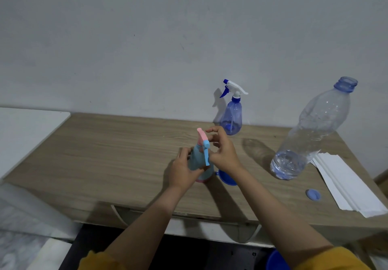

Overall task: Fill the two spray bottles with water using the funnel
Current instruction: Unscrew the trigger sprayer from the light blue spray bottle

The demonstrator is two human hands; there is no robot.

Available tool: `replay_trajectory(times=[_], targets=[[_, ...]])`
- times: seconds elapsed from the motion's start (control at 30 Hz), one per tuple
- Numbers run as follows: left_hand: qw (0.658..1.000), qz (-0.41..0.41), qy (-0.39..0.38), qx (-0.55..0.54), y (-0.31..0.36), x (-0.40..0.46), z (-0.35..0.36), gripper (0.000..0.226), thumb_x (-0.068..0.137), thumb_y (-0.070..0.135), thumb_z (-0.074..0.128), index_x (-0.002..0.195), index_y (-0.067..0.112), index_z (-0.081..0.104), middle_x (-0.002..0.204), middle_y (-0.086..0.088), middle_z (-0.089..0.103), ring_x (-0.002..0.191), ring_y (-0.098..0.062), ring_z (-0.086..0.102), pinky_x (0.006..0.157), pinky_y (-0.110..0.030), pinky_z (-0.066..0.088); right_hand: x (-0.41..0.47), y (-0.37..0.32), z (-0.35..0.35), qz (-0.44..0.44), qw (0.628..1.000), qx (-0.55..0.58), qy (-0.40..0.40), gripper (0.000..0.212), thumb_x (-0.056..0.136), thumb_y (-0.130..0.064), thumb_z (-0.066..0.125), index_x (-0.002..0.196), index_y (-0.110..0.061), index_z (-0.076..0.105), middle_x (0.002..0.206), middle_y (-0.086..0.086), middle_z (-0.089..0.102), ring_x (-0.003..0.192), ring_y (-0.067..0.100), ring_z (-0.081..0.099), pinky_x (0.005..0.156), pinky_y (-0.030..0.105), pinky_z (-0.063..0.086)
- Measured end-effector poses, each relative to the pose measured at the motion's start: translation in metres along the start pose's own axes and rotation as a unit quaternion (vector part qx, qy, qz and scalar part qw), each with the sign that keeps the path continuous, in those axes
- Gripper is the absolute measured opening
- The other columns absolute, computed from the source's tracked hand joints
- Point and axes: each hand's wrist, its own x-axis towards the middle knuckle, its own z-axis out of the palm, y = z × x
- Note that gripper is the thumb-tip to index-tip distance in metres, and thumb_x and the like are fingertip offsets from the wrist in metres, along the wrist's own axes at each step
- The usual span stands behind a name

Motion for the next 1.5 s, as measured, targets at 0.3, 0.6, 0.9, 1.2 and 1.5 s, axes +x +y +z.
replay_trajectory(times=[0.3, 0.6, 0.9, 1.2, 1.5], targets=[[1.000, 0.007, 0.001, -0.012, -0.004, 0.001, 0.003, 0.054, 0.061, 0.041, 0.084, 0.104, 0.025, 0.053, 0.102, 0.012, 0.064, 0.094, -0.006, 0.059, 0.067, -0.013, 0.043, 0.007, -0.021, -0.007, -0.028, 0.998, 0.056, -0.032, 0.057, 0.076, 0.019, 0.055, 0.118, -0.019, 0.050, 0.106, 0.010, 0.066, 0.105, 0.022, 0.064, 0.092, 0.049, 0.052], [1.000, 0.008, 0.006, -0.004, -0.010, 0.000, 0.003, 0.062, 0.060, 0.046, 0.083, 0.110, 0.026, 0.051, 0.108, 0.013, 0.058, 0.097, -0.002, 0.054, 0.075, -0.022, 0.047, 0.041, -0.097, -0.051, -0.124, 0.983, 0.080, 0.106, 0.050, 0.076, -0.006, 0.076, 0.115, -0.025, 0.053, 0.095, 0.012, 0.068, 0.083, 0.018, 0.064, 0.071, 0.024, 0.052], [1.000, 0.004, 0.012, -0.006, -0.015, 0.003, 0.007, 0.063, 0.058, 0.047, 0.084, 0.109, 0.030, 0.051, 0.108, 0.014, 0.058, 0.100, -0.007, 0.057, 0.074, -0.024, 0.044, 0.033, -0.094, -0.118, -0.029, 0.973, -0.187, 0.129, 0.044, 0.072, -0.015, 0.076, 0.110, -0.024, 0.055, 0.072, 0.003, 0.066, 0.066, 0.017, 0.064, 0.063, 0.027, 0.051], [1.000, 0.005, 0.007, 0.030, -0.021, 0.005, 0.006, 0.067, 0.054, 0.067, 0.074, 0.109, 0.042, 0.045, 0.107, 0.021, 0.055, 0.102, -0.006, 0.058, 0.078, -0.039, 0.054, 0.015, 0.042, -0.121, 0.181, 0.931, -0.306, 0.083, 0.033, 0.076, -0.012, 0.068, 0.107, -0.010, 0.058, 0.095, 0.007, 0.063, 0.081, 0.025, 0.059, 0.070, 0.030, 0.047], [1.000, 0.004, 0.000, 0.021, -0.022, 0.004, 0.007, 0.069, 0.054, 0.069, 0.073, 0.111, 0.041, 0.045, 0.110, 0.022, 0.055, 0.104, -0.004, 0.057, 0.080, -0.040, 0.055, 0.008, 0.093, -0.100, 0.229, 0.908, -0.350, 0.021, 0.024, 0.082, -0.016, 0.067, 0.105, -0.011, 0.063, 0.098, 0.012, 0.068, 0.094, 0.032, 0.063, 0.070, 0.027, 0.041]])
